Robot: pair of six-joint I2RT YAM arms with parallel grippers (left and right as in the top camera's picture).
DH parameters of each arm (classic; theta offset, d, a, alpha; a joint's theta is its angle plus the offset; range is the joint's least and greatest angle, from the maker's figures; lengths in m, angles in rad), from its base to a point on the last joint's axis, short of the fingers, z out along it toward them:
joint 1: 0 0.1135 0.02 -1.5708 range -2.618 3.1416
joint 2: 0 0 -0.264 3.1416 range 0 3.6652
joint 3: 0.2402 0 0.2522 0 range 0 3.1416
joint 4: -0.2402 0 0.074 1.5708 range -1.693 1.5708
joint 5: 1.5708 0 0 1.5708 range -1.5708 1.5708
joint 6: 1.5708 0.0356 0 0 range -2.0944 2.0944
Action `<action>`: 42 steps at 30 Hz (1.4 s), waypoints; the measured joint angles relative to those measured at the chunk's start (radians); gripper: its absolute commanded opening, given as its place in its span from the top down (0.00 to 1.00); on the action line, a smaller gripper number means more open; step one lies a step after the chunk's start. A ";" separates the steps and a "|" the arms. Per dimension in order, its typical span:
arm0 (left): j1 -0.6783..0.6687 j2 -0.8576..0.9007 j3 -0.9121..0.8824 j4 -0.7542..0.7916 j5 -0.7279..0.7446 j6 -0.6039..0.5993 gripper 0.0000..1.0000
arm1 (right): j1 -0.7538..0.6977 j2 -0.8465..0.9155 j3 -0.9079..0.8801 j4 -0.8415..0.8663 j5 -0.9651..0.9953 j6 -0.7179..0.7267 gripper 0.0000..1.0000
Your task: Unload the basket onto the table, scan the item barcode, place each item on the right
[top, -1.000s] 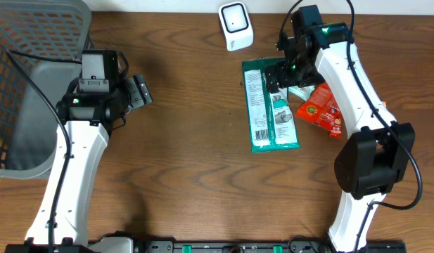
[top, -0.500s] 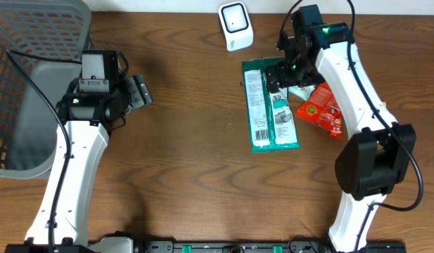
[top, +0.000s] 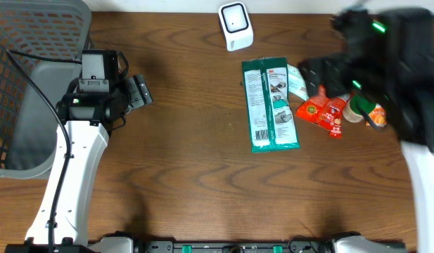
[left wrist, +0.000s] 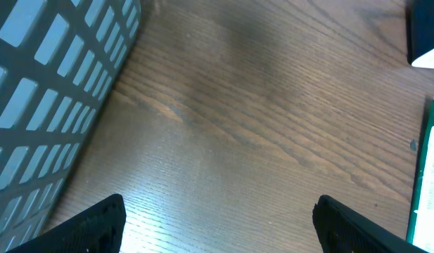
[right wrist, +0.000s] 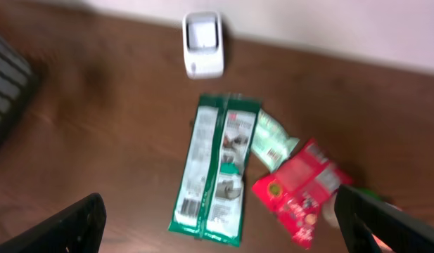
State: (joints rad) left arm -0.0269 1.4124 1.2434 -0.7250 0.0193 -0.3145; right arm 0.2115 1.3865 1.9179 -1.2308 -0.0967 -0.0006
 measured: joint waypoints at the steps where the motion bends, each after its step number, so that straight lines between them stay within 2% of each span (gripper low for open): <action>1: 0.000 0.000 0.000 0.000 0.000 0.000 0.14 | 0.000 -0.033 0.000 0.001 0.004 0.000 0.01; 8: 0.000 0.000 0.000 0.000 0.000 0.000 0.14 | -0.003 -0.315 -0.049 0.017 0.054 -0.019 0.01; 11: 0.000 0.000 0.000 -0.001 0.000 0.000 0.14 | -0.036 -0.457 -0.150 0.026 0.067 -0.031 0.01; 18: 0.000 0.000 0.000 0.000 0.000 0.000 0.14 | -0.143 -0.761 -0.508 0.080 0.071 -0.033 0.01; 24: 0.000 0.000 0.000 0.000 0.000 0.000 0.14 | -0.198 -1.008 -0.762 0.202 0.069 -0.033 0.01; 28: 0.000 0.000 0.000 0.000 0.000 0.000 0.14 | -0.220 -1.135 -0.899 0.332 0.065 -0.032 0.01; 33: 0.000 0.000 0.000 0.000 0.000 0.000 0.14 | -0.232 -1.234 -1.081 0.578 0.042 -0.033 0.01; 38: 0.000 0.000 0.000 0.000 0.000 0.000 0.14 | -0.257 -1.319 -1.249 0.883 0.009 -0.030 0.01; 42: 0.000 0.000 0.000 -0.001 0.000 0.000 0.14 | -0.257 -1.371 -1.390 1.196 -0.006 -0.005 0.01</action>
State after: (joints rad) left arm -0.0269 1.4124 1.2434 -0.7261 0.0196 -0.3141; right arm -0.0456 0.0154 0.5274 -0.0353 -0.1024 -0.0051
